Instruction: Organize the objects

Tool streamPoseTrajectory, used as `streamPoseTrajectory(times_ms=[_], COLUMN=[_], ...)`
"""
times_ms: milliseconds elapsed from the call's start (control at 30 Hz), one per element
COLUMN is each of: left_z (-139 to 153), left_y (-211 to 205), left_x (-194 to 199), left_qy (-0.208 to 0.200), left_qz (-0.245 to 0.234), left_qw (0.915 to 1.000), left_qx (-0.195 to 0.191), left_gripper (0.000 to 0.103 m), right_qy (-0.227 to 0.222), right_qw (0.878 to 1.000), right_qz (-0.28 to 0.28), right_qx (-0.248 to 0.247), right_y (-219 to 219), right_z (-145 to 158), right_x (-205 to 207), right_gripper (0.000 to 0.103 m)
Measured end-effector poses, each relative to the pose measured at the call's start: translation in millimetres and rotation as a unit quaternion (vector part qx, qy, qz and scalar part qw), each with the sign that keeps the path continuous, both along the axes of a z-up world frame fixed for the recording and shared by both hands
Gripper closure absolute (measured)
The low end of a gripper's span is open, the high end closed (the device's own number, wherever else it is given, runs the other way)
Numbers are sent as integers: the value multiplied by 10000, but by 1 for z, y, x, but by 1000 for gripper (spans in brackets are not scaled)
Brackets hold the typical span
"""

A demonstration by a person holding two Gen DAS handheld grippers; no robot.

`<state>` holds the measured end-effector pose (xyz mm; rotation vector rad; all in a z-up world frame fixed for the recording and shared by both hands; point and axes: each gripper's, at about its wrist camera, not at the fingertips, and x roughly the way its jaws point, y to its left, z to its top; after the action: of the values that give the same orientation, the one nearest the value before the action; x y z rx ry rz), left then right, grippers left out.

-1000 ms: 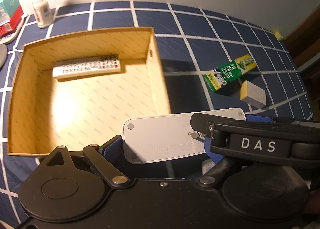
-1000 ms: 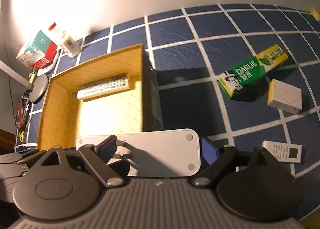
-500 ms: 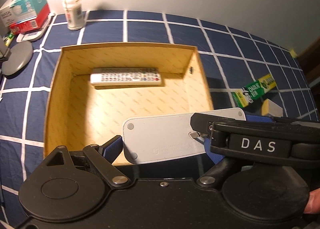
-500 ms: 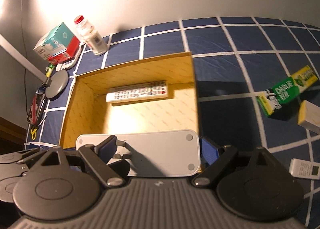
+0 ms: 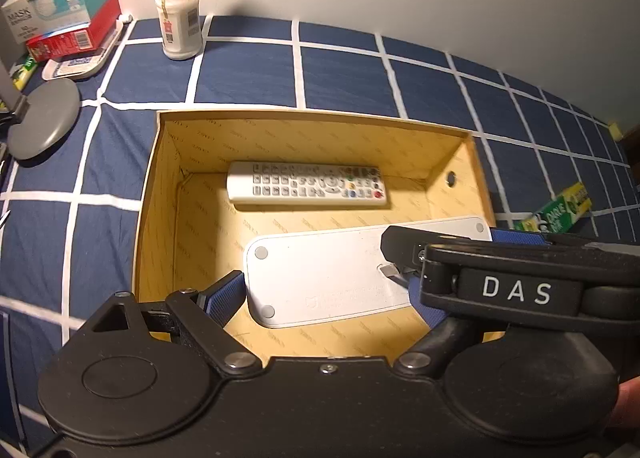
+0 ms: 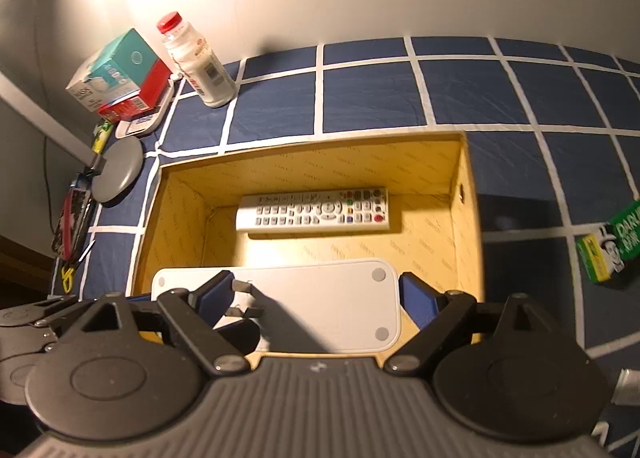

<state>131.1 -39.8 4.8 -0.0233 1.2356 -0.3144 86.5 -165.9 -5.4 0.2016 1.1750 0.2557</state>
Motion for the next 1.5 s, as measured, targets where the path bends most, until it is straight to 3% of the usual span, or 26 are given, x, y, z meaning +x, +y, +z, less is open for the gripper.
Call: streamPoseTrajectory(times_ms=[633,1067,1500], left_z=[-92,-111,-116], left_y=[-9,-9,-6], left_x=[77,91,98], left_qy=[924,1103,1191], left_qz=[-269,-351,-337], left_qw=[9950,9928,9919], left_qx=[275,307,280], left_gripper=[16,16,15], right_qy=[952,1149,1125], right_qw=[9953,9930,9933], right_qz=[-184,-252,-256], right_qx=[87,81,65], right_y=[6,6,8], right_z=[-102,-124,-127], right_x=[77,92,94], right_gripper=[15,15,14])
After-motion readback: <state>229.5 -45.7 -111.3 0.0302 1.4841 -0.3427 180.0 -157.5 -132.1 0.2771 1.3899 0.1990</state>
